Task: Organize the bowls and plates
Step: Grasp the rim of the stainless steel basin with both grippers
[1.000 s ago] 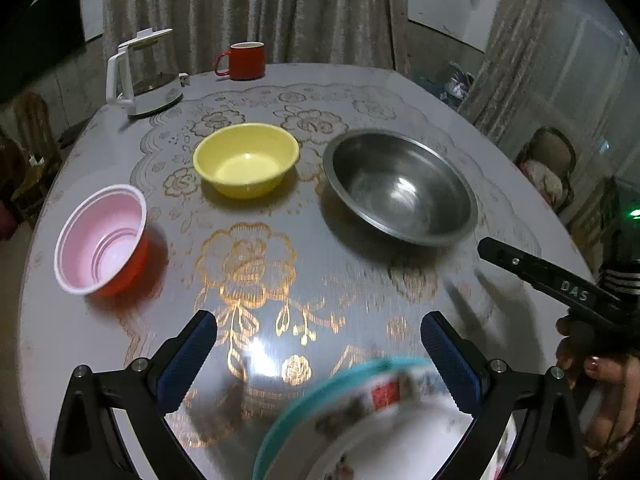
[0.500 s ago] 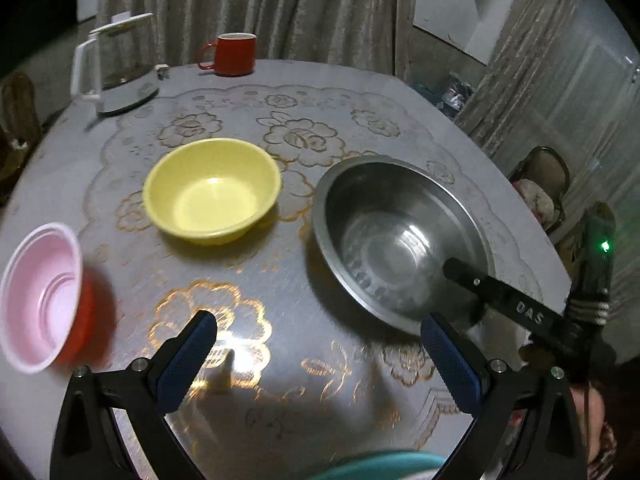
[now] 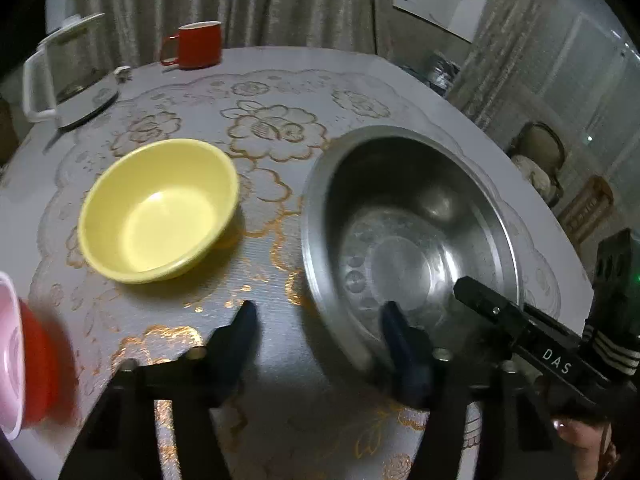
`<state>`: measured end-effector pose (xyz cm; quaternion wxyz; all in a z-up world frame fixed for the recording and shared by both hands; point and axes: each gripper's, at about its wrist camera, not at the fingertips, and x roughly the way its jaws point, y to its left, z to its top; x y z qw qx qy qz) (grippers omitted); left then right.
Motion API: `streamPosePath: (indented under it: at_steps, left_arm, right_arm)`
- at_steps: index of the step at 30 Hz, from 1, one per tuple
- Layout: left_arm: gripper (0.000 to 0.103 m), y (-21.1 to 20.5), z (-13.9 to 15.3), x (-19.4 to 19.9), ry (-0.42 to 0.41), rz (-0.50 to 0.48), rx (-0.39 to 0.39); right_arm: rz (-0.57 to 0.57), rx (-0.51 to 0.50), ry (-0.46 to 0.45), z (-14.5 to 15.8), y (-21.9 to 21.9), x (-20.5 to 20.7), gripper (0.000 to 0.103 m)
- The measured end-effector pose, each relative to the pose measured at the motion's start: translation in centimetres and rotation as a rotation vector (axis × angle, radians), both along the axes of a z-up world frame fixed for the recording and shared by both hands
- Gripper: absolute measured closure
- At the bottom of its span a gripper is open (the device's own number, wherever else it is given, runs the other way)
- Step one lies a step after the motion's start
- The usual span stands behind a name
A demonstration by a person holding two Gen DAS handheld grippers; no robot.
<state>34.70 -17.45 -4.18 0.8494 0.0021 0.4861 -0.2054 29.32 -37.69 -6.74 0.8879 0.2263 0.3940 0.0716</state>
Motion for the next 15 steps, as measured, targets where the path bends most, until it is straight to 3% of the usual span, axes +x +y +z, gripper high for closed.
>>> streamPosePath:
  at_steps: [7, 15]
  left_arm:
    - [0.07, -2.5, 0.0, -1.6, -0.056, -0.101, 0.082]
    - [0.07, -3.0, 0.7, -3.0, -0.084, -0.135, 0.076]
  right_arm:
    - [0.013, -0.029, 0.002, 0.3, 0.6, 0.1, 0.083]
    - [-0.012, -0.037, 0.008, 0.2, 0.2, 0.0, 0.09]
